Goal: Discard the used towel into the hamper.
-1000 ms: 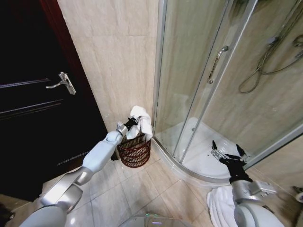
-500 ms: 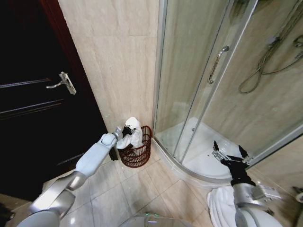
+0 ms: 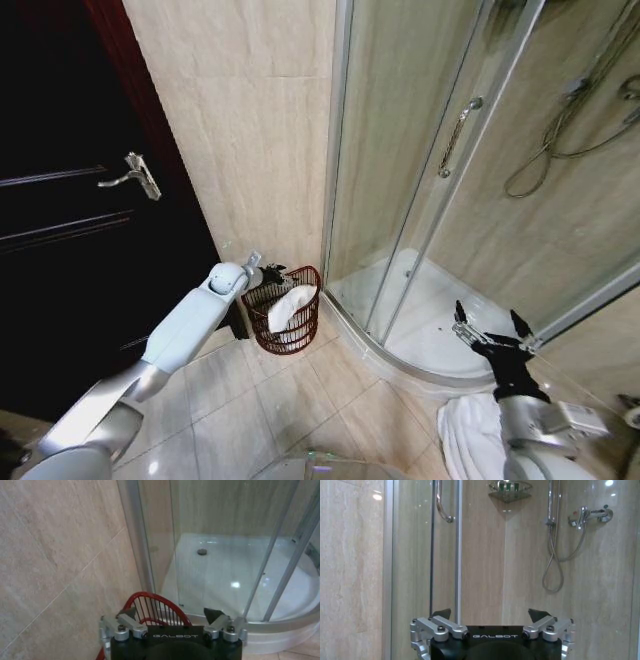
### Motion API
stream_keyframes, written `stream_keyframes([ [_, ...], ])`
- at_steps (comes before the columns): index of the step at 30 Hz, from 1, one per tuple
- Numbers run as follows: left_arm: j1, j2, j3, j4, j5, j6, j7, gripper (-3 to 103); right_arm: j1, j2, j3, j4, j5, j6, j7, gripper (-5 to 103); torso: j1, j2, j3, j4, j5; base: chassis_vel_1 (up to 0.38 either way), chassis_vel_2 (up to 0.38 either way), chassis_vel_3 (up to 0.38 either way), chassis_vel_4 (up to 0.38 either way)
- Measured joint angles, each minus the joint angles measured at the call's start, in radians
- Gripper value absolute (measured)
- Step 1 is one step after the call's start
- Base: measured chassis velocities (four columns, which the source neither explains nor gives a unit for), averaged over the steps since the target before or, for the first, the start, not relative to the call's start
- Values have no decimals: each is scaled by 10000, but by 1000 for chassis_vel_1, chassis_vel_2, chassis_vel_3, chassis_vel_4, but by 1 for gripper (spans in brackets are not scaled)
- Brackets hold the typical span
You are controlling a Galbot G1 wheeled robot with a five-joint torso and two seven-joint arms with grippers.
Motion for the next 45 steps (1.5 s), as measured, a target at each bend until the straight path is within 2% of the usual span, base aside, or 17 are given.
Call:
stream_keyframes([
  [8, 180, 42, -159, -80, -17, -49, -82, 100, -31, -4, 17, 10, 88, -129, -11, 100, 0, 0, 1, 0, 1, 0, 0, 0, 0],
  [11, 643, 51, -601, -448, -235, -431, -597, 100, -9, -7, 16, 10, 221, -265, 13, 100, 1, 0, 1, -2, 0, 0, 0, 0, 0],
  [12, 983, 185, -724, -708, -459, -1075, -1305, 100, 10, -8, 10, 10, 312, -325, 35, 100, 1, 0, 1, -6, 2, 0, 0, 0, 0],
  [13, 983, 185, -724, -708, -459, -1075, -1305, 100, 10, -8, 10, 10, 312, -325, 35, 100, 1, 0, 1, -6, 2, 0, 0, 0, 0],
  [14, 1252, 289, -811, -889, -593, -1633, -1948, 100, 24, -22, 8, 10, 376, -354, 62, 100, 2, 0, 1, -6, 4, 0, 0, 0, 0],
  [16, 2490, 523, -1331, -1768, -1035, -3327, -4096, 100, 113, -150, 34, 10, 631, -407, 132, 100, 1, 0, 1, 5, 3, 0, 0, 0, 0],
  [17, 2490, 523, -1331, -1768, -1035, -3327, -4096, 100, 113, -150, 34, 10, 631, -407, 132, 100, 1, 0, 1, 5, 3, 0, 0, 0, 0],
  [18, 3051, 517, -1689, -2224, -1173, -3755, -4697, 100, 155, -227, 61, 11, 711, -416, 130, 100, 1, 0, 1, 3, -5, 0, 0, 0, 0],
  [20, 4609, 134, -3219, -3453, -1029, -4455, -5403, 100, 247, -361, 98, 11, 760, -424, 48, 100, 0, 1, -1, 3, 10, 0, 0, 0, 0],
  [21, 4609, 134, -3219, -3453, -1029, -4455, -5403, 100, 247, -361, 98, 11, 760, -424, 48, 100, 0, 1, -1, 3, 10, 0, 0, 0, 0],
  [24, 6733, -779, -4894, -4740, -491, -5116, -5876, 100, 313, -473, 32, -57, 451, -310, -75, 100, 0, 0, 0, 2, -7, 0, 0, 0, 0],
  [25, 6733, -779, -4894, -4740, -491, -5116, -5876, 100, 313, -473, 32, -57, 451, -310, -75, 100, 0, 0, 0, 2, -7, 0, 0, 0, 0],
  [26, 7454, -1201, -5554, -5219, -408, -5241, -5964, 100, 315, -511, 15, -114, 297, -247, -140, 100, 0, 1, -1, 0, 9, 0, 0, 0, 0],
  [28, 8398, -1774, -6439, -5731, -243, -5569, -6041, 100, 300, -550, -33, -198, 76, -126, -201, 100, 0, 1, -1, 2, 1, 0, 0, 0, 0],
  [32, 9721, -2545, -7372, -6280, 312, -6249, -6258, 100, 166, -434, -129, -355, -482, 158, -696, 100, -1, 1, -1, 0, 3, 0, 0, 0, 0],
  [40, 10752, -3531, -7845, -7046, 1083, -6350, -6151, 100, 28, -24, -485, -387, -1009, 577, -1215, 100, -1, 1, 0, -1, 1, 0, 0, 0, 0],
  [45, 10801, -3636, -7794, -7382, 1098, -6046, -6075, 100, 60, -136, -411, -388, -832, 569, -1170, 100, 0, 1, 1, -2, 2, 0, 0, 0, 0],
])
